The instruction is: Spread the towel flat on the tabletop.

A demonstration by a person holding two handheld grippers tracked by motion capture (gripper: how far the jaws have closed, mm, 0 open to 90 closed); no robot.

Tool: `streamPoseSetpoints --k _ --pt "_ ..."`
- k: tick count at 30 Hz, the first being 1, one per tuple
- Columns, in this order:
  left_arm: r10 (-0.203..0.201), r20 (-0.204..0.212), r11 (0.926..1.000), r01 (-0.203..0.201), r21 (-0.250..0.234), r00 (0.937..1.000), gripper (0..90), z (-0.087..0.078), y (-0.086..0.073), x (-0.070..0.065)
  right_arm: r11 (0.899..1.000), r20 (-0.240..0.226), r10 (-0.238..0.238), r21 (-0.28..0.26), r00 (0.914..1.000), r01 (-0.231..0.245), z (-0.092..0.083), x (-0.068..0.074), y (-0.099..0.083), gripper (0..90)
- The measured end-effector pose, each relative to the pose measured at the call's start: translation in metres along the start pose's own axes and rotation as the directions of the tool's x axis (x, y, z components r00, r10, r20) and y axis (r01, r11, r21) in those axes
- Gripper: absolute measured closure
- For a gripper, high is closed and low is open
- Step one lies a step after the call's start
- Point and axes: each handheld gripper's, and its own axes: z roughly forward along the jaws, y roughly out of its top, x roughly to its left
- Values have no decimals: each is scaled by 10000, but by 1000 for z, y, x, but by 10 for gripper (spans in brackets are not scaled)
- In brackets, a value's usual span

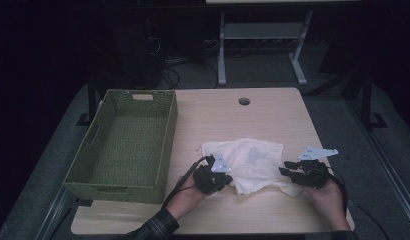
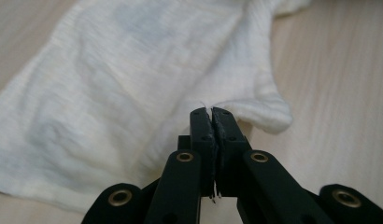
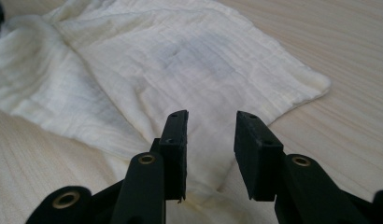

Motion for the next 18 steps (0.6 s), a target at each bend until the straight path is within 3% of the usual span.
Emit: streamPoseSetpoints --k 4,8,10,12,14,18 --pt "-218 -156 9998 218 -28 9996 877 8 10 20 10000 20 -39 9 10000 39 0 0 0 646" --pt "-361 -664 9991 375 190 9971 876 24 15 39 10000 23 -17 14 10000 17 0 -1 -1 648" --pt "-567 -1206 9973 618 397 9911 873 33 15 49 10000 44 -58 35 10000 58 1 -1 -1 649" --pt "-836 -1437 9951 901 397 9861 859 37 14 56 10000 48 -48 60 10000 48 1 -1 -2 650" --pt "-959 -1538 9939 1030 386 9834 793 37 12 57 10000 46 -31 68 10000 30 0 -1 -3 653" --pt "-998 -1320 9950 1001 -48 9862 731 26 13 49 10000 72 4 40 10000 -4 -2 -2 -3 653"
